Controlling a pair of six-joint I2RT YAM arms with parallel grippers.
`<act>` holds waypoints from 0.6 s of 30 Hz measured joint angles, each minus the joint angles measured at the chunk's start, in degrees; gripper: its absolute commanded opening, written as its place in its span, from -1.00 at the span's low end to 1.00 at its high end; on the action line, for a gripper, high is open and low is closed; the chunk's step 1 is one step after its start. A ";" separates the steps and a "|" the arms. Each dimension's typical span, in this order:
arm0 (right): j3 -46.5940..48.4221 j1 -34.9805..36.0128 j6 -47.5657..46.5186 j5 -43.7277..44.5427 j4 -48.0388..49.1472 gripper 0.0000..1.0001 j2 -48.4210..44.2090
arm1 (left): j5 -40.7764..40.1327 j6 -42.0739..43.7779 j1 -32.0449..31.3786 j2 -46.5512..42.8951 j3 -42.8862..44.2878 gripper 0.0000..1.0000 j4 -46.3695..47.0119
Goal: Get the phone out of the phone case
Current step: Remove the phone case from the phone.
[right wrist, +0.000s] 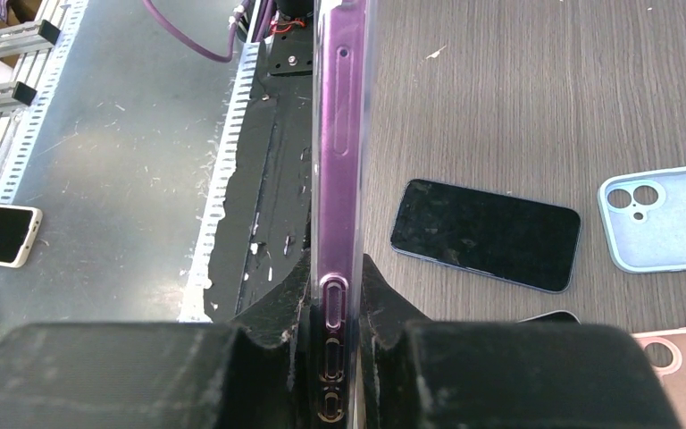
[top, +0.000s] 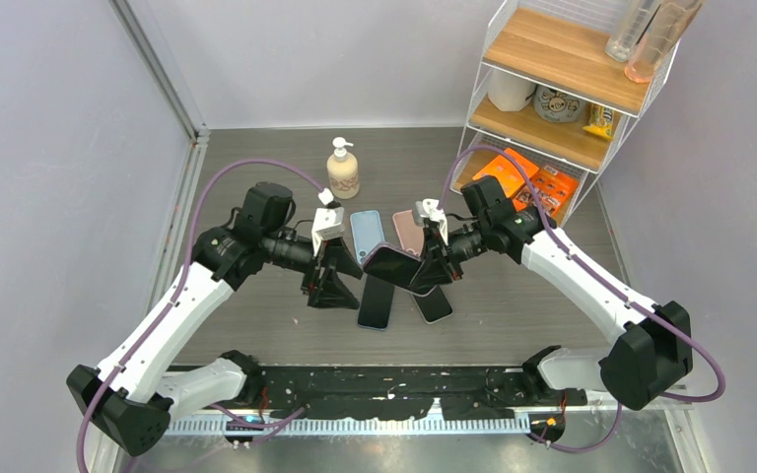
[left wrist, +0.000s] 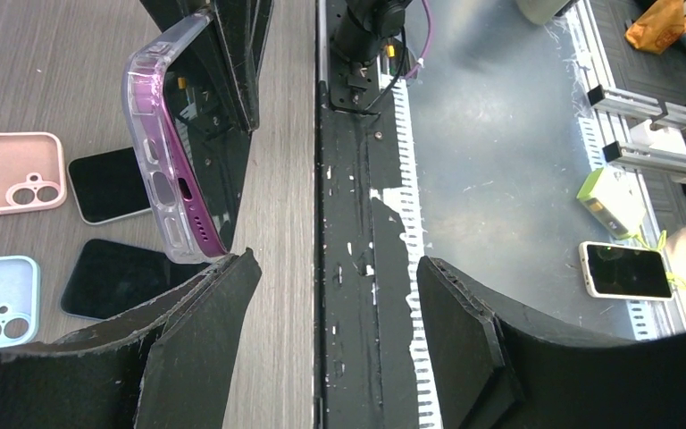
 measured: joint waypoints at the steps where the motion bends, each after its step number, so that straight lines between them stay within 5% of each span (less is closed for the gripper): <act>1: -0.02 0.00 0.17 0.07 0.11 -0.89 0.00 | 0.00 0.22 -0.02 0.00 0.00 0.49 -0.02; 18: -0.46 0.00 -1.97 -0.04 -1.11 -0.90 0.00 | -2.01 2.43 0.17 0.68 1.27 0.46 -0.13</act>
